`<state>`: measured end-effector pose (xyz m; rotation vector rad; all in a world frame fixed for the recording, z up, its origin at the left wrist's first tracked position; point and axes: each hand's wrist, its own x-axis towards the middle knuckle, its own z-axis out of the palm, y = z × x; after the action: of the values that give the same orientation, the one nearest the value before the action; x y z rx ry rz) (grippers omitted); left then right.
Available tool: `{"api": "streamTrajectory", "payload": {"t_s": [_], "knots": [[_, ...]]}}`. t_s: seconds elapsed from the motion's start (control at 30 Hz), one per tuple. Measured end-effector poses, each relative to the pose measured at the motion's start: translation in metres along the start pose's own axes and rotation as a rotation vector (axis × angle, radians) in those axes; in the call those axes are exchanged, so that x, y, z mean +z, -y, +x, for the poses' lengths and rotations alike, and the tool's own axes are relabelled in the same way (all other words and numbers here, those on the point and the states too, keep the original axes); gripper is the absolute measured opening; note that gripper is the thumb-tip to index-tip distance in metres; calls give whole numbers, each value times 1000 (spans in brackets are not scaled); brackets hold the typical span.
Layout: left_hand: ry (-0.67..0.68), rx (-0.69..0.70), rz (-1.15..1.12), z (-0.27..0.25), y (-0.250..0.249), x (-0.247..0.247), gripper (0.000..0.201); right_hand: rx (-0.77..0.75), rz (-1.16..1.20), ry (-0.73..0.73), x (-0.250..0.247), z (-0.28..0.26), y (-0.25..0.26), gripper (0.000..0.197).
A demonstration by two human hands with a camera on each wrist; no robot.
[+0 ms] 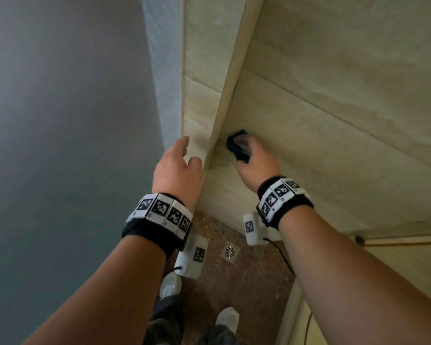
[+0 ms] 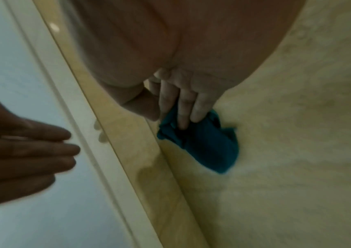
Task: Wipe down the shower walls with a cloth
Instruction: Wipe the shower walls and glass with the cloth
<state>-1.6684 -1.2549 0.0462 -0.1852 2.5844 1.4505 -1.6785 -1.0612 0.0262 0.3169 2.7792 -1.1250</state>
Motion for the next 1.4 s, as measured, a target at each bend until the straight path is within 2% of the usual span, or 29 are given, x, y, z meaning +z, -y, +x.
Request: {"api": "streamTrajectory", "payload": {"t_s": [0.1,0.23,0.3,0.4,0.5,0.6,0.7,0.83,0.9,0.97,1.0,1.07,1.17,1.2,1.23,1.27,1.3,1.4], "knots": [[41,-35,13,-3,-8,1,64,-82,75,-119,-21,-4,22,54],[71,-61,0,-4,-18,4,67,-392,302,-425,-60,-9,85,62],[70,-73,3,-5,-20,8,68,-441,373,-466,-56,-6,89,66],[82,-68,49,-8,-19,15,70,-272,244,-262,-19,-6,55,73],[115,-73,117,-8,-16,19,68,-96,172,-33,5,-7,9,70],[172,-64,191,-6,-18,21,61,-81,97,10,-8,-11,-1,68],[257,-42,272,-7,-30,28,52,-188,133,-105,-45,-31,8,68],[310,-11,289,-11,-61,47,46,-234,313,-442,-109,-83,-5,58],[287,10,246,-16,-79,61,60,-236,375,-654,-137,-112,-18,51],[255,14,140,-27,-102,76,75,-233,413,-792,-157,-134,-38,45],[217,-4,88,-33,-112,84,70,-210,420,-816,-163,-143,-51,44],[139,-68,-89,-37,-124,104,52,-94,392,-762,-166,-155,-83,44],[161,-154,-270,-45,-140,130,54,131,301,-578,-162,-170,-142,46],[216,-89,-222,-54,-146,137,61,178,300,-545,-162,-176,-158,47],[248,-75,-173,-63,-150,144,82,210,308,-536,-165,-182,-170,47],[261,-105,-169,-66,-151,153,104,233,316,-548,-170,-188,-176,46],[272,-130,-182,-69,-151,163,115,238,327,-582,-176,-194,-178,45],[290,-140,-215,-80,-155,187,117,101,457,-784,-203,-209,-168,44]]}}
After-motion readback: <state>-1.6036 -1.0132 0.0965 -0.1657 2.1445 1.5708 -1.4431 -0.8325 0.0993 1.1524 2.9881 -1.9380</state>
